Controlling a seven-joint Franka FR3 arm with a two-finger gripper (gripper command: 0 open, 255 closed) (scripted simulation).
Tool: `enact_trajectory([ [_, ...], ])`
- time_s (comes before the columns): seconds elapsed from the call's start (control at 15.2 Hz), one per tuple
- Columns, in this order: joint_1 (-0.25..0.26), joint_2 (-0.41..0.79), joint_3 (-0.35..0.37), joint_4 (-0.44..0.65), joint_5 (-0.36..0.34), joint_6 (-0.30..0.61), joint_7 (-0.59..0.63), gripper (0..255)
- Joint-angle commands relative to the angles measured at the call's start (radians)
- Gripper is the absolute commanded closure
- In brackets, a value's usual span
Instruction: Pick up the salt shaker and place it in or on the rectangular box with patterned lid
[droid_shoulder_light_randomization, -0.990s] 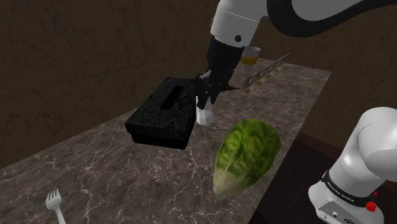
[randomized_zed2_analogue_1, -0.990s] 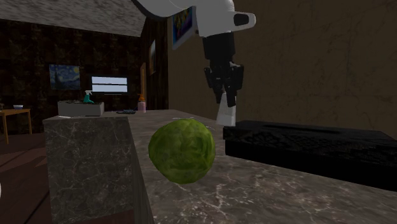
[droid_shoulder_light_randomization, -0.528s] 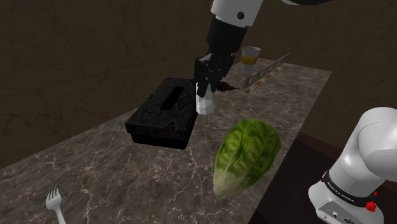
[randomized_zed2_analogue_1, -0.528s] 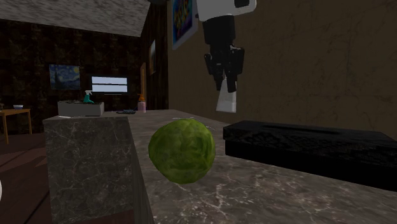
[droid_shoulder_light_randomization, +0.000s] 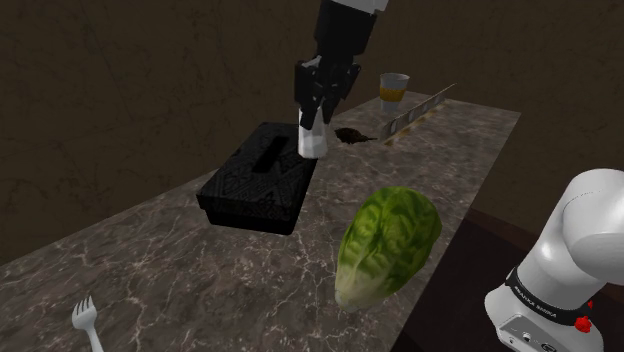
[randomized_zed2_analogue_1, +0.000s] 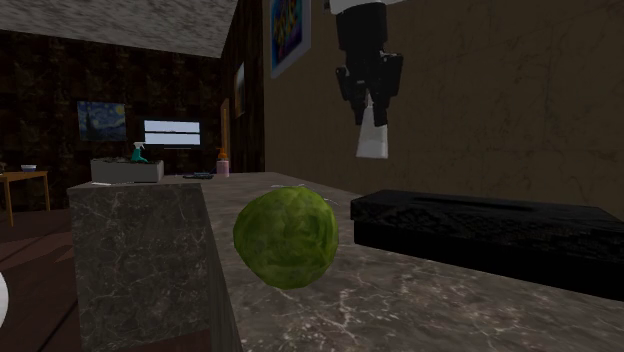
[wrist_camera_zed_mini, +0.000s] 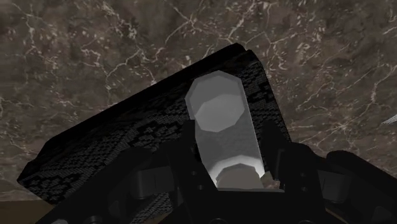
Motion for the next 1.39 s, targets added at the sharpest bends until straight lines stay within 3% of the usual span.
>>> enact_trajectory([
  [0.0,-0.018,0.064,-0.004,0.057,-0.022,0.001,-0.013,255],
  [0.46,-0.067,0.309,-0.014,0.301,-0.109,-0.017,-0.047,255],
  [0.79,-0.076,0.517,-0.021,0.547,-0.185,-0.071,-0.059,255],
  [1.32,-0.081,0.49,-0.025,0.406,-0.172,0.044,-0.071,255],
])
